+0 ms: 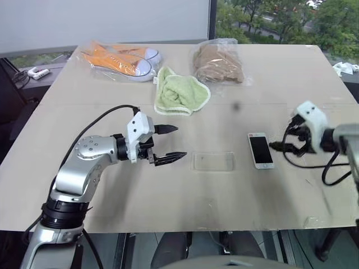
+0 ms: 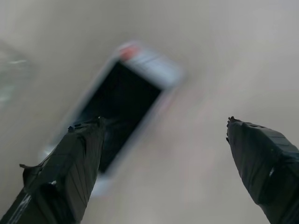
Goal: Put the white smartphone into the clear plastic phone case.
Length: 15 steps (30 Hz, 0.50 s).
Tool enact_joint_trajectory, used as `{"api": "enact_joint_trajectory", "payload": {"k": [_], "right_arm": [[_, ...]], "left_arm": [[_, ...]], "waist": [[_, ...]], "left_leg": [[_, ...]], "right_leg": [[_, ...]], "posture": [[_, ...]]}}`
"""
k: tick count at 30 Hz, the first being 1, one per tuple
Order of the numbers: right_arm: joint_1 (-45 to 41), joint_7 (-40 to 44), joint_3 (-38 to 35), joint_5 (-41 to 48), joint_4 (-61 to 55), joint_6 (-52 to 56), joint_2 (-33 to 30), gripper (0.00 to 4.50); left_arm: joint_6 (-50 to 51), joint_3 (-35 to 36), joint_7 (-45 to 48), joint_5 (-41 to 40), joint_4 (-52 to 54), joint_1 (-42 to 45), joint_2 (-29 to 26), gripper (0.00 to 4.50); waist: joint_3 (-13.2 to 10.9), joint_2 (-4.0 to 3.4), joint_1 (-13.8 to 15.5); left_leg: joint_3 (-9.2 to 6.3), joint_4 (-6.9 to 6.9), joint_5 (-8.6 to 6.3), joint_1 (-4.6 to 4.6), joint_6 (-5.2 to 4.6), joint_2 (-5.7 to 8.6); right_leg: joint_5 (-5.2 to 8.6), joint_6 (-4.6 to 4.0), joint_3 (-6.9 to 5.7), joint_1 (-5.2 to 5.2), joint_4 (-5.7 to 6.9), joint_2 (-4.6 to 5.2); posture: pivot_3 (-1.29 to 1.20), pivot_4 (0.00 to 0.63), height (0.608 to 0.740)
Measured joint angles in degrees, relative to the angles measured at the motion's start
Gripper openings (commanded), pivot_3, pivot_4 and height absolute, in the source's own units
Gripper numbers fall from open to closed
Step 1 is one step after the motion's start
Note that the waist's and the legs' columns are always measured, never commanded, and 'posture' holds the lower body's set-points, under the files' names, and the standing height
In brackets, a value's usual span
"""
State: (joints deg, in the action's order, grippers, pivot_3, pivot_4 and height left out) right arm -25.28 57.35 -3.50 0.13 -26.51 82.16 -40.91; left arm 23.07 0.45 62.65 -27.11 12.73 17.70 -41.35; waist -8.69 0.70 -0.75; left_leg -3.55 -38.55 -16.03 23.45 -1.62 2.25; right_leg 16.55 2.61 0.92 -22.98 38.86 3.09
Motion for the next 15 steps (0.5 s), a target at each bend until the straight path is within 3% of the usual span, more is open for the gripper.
{"api": "enact_joint_trajectory", "payload": {"k": [4, 9, 15], "right_arm": [[6.04, -17.68, -1.18, -5.03, -14.97, 9.43, 20.6, 4.44], [11.27, -32.02, -1.76, -9.94, -19.18, 8.57, 30.83, 4.44], [21.21, -43.07, -1.79, -10.97, -19.76, -5.5, 40.7, 4.44]], "left_arm": [[-0.24, -0.84, 0.92, 0.04, -1.09, 1.12, 0.33, 4.5], [-0.37, -1.06, 1.9, 0.07, -2.26, 1.85, 0.29, 4.5], [-0.24, -1.11, 2.46, 0.08, -2.38, 2.64, 0.27, 4.5]], "waist": [[0.1, 0.04, 0.16], [0.12, 0.08, 0.27], [0.15, 0.07, -0.27]], "left_leg": [[-0.04, 0.01, 0.02, -0.07, 0.04, 0.05], [-0.08, -0.04, 0.02, -0.08, 0.03, 0.21], [-0.05, 0.28, 0.05, -0.7, 0.08, 0.18]], "right_leg": [[0.0, 0.0, -0.01, 0.01, 0.1, -0.02], [-0.01, 0.02, -0.04, 0.01, 0.06, 0.04], [0.0, 0.01, 0.09, 0.33, 0.07, -0.09]], "posture": [[0.0, 0.15, 0.74], [0.0, 0.15, 0.74], [0.0, 0.15, 0.74]]}}
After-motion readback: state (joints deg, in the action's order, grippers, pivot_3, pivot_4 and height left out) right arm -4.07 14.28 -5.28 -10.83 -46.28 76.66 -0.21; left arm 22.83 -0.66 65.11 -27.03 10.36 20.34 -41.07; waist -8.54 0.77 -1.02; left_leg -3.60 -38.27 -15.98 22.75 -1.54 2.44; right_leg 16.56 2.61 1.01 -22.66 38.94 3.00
